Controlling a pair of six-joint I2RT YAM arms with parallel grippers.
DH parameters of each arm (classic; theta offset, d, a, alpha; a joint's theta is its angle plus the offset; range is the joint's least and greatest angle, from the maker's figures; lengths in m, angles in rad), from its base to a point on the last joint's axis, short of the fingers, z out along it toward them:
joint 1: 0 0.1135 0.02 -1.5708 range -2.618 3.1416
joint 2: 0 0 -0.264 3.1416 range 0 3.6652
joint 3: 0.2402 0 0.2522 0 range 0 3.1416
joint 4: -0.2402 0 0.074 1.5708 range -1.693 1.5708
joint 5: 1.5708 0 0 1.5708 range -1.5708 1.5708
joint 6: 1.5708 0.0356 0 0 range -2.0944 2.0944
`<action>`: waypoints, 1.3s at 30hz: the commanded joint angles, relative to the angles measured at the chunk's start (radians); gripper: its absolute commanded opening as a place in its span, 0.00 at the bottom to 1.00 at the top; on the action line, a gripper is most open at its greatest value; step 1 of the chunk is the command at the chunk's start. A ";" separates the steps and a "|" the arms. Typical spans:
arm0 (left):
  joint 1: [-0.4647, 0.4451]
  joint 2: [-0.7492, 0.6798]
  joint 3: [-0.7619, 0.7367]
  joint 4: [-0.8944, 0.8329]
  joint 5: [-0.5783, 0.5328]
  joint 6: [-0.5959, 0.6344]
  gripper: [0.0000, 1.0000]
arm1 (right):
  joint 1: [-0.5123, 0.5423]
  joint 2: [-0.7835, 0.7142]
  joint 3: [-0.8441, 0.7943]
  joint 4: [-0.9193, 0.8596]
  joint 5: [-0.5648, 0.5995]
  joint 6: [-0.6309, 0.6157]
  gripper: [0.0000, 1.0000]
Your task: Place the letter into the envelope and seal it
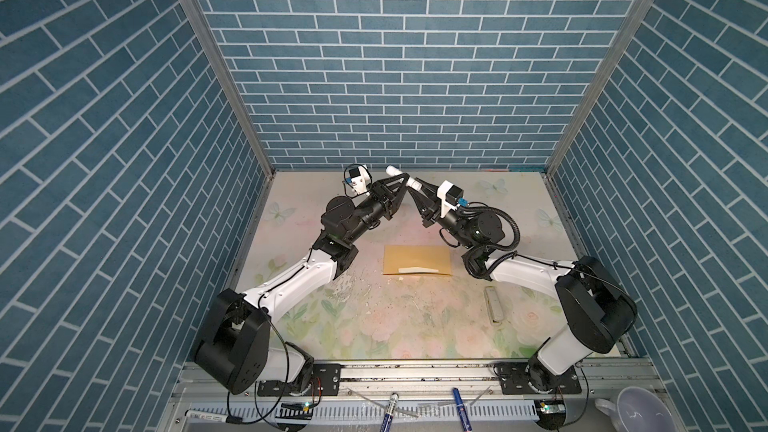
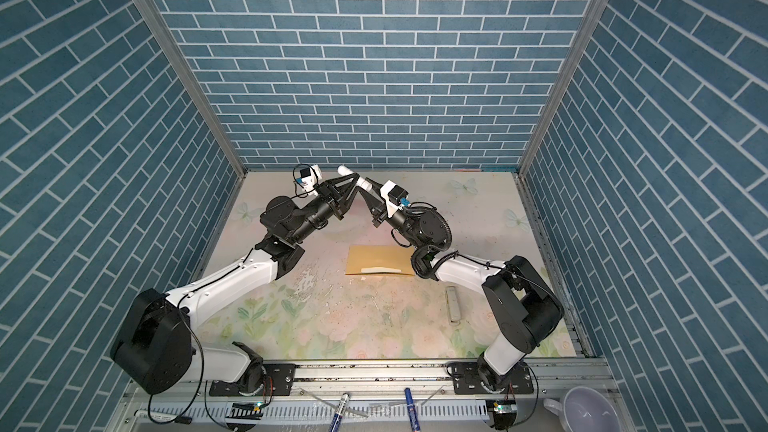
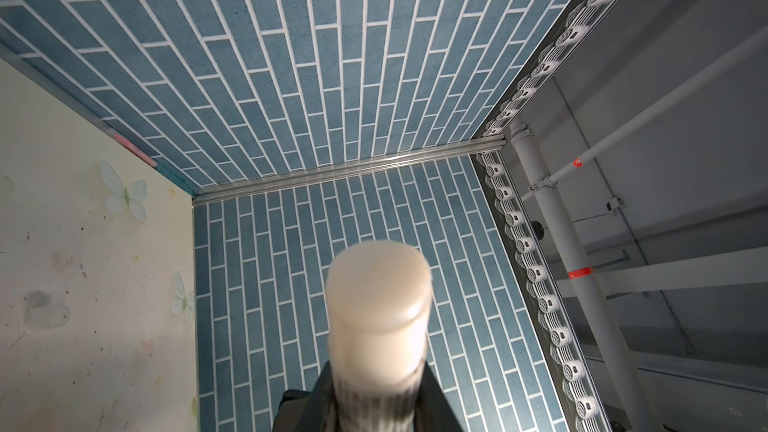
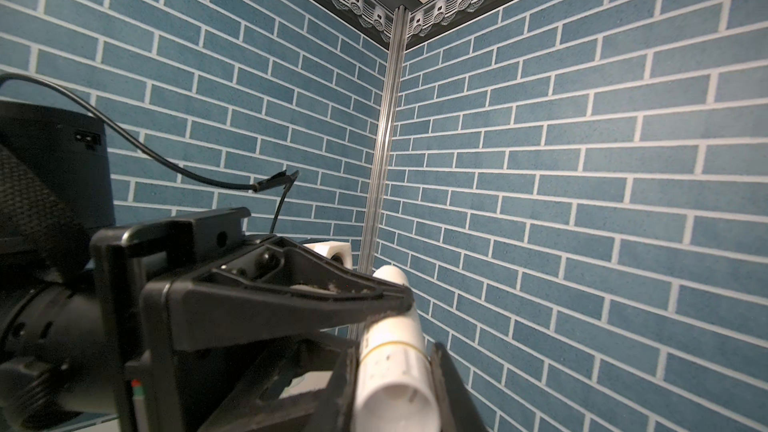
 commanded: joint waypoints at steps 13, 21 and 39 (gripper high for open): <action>0.006 -0.191 0.061 -0.425 -0.089 0.550 0.74 | -0.005 -0.098 -0.010 -0.085 0.140 -0.076 0.00; 0.006 -0.326 0.126 -0.697 -0.130 1.106 0.92 | -0.020 -0.212 -0.027 -0.336 0.157 -0.080 0.00; -0.053 -0.318 0.039 -0.719 -0.025 1.650 0.94 | -0.073 -0.401 0.186 -1.281 0.151 0.065 0.00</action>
